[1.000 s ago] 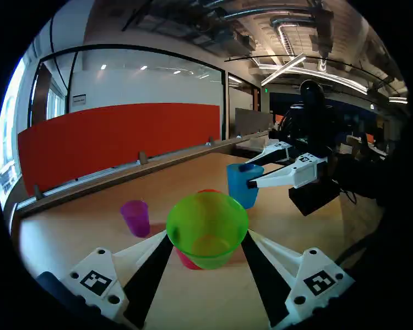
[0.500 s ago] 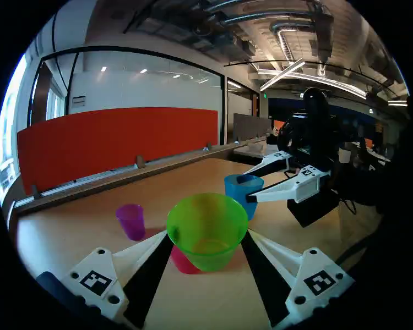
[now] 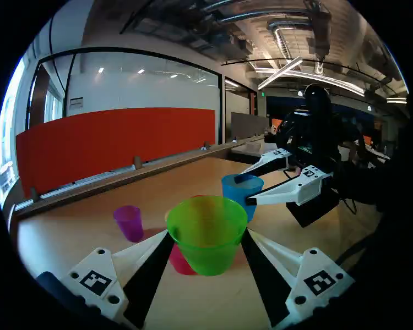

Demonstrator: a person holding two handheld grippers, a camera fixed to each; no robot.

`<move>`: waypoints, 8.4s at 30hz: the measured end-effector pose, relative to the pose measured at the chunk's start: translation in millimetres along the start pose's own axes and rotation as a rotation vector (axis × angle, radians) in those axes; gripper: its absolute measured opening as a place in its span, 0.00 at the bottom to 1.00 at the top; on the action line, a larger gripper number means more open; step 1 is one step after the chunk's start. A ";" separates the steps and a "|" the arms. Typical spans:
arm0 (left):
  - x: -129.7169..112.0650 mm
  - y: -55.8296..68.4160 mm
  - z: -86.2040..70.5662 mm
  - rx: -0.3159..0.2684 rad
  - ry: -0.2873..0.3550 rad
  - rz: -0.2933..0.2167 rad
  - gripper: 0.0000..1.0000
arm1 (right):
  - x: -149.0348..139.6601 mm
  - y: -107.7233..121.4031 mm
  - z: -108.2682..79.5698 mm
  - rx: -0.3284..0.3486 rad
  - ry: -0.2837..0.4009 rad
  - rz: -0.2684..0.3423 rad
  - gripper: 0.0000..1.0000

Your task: Pour water

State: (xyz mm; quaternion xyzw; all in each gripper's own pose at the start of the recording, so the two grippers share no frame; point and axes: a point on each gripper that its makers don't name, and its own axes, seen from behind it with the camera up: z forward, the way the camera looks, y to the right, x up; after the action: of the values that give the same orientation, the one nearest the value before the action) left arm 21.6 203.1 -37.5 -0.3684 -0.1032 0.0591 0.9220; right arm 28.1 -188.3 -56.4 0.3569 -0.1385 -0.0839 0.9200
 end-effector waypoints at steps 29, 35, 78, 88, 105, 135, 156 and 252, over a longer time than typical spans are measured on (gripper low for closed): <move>-13.6 7.3 4.0 -0.040 -0.058 0.003 0.85 | 23.4 -3.0 7.0 0.011 0.047 -0.235 0.91; -17.5 9.8 6.3 -0.051 -0.074 0.012 0.85 | 33.9 -3.9 8.8 0.020 0.063 -0.317 0.91; -14.9 11.8 10.1 -0.057 -0.067 0.008 0.85 | 77.1 -15.2 36.8 0.062 0.116 -0.724 0.91; -14.1 12.1 12.2 -0.061 -0.066 0.008 0.85 | 84.3 -16.1 42.7 0.065 0.113 -0.801 0.91; -12.4 12.2 12.9 -0.063 -0.059 0.006 0.85 | 97.8 -21.7 49.0 0.060 0.127 -0.934 0.91; -9.5 10.5 16.0 -0.062 -0.054 -0.003 0.85 | 105.2 -22.3 58.2 0.059 0.111 -1.117 0.91; -11.1 11.3 17.8 -0.064 -0.057 0.000 0.85 | 110.7 -17.8 61.2 0.043 0.108 -1.186 0.91; -5.4 10.8 21.7 -0.064 -0.044 0.019 0.85 | 118.4 -42.0 53.5 -0.011 0.111 -1.414 0.92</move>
State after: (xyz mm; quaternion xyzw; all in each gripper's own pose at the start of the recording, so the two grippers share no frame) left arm 10.9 224.4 -30.5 -0.3973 -0.1219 0.0725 0.9066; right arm 121.1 -282.9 -24.0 0.3604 0.1738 -0.6434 0.6527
